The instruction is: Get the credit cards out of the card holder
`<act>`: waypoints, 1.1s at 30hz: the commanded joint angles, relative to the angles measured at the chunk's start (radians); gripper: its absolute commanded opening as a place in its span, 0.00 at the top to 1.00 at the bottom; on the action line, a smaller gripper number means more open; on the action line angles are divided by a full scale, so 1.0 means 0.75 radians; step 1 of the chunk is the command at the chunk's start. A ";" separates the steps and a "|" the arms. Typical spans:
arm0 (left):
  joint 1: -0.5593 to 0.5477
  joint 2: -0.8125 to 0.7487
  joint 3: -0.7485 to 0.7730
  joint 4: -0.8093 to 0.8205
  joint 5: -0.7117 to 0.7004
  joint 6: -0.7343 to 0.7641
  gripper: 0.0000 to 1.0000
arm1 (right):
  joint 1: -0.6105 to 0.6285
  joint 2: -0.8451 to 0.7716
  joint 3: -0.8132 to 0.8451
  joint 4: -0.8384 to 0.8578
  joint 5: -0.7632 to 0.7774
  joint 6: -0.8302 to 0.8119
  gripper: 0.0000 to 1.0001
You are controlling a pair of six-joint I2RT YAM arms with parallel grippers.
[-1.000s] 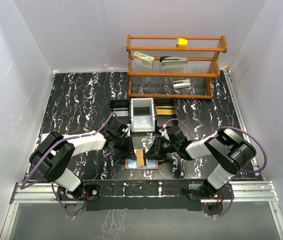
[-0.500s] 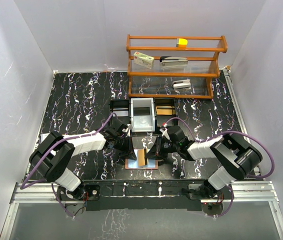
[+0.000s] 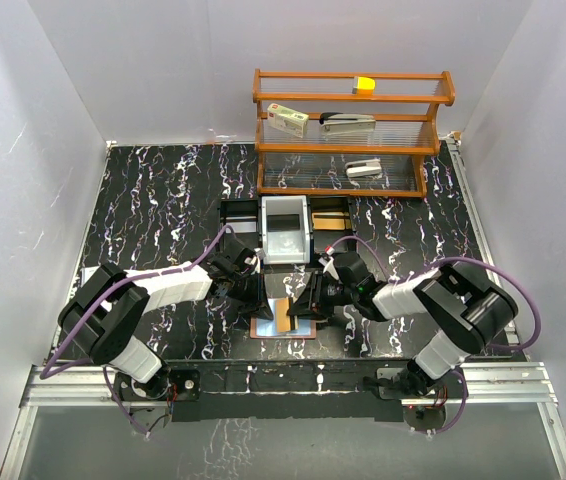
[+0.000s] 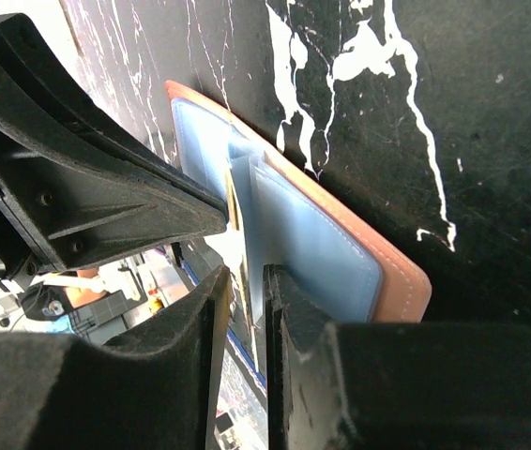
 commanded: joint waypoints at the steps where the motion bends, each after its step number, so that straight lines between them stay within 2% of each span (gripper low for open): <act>1: -0.007 0.008 -0.026 -0.124 -0.120 0.035 0.97 | 0.009 0.031 0.003 0.132 -0.017 0.021 0.81; 7: -0.012 0.002 -0.028 -0.133 -0.131 0.033 0.98 | 0.011 0.032 -0.011 0.172 -0.016 0.042 0.90; 13: -0.013 -0.017 -0.034 -0.144 -0.143 0.029 0.98 | -0.010 -0.078 -0.008 -0.024 0.055 -0.055 0.98; 18: -0.011 -0.024 -0.035 -0.144 -0.148 0.025 0.98 | -0.078 -0.149 -0.031 -0.093 -0.022 -0.107 1.00; 23: -0.013 -0.065 -0.026 -0.154 -0.159 0.024 0.97 | -0.094 -0.258 -0.004 -0.240 0.019 -0.177 1.00; 27: -0.012 -0.128 0.012 -0.184 -0.172 0.029 0.89 | -0.096 -0.338 0.036 -0.371 0.104 -0.232 1.00; 33: -0.016 -0.213 0.091 -0.198 -0.166 0.040 0.71 | -0.097 -0.420 0.042 -0.401 0.141 -0.236 1.00</act>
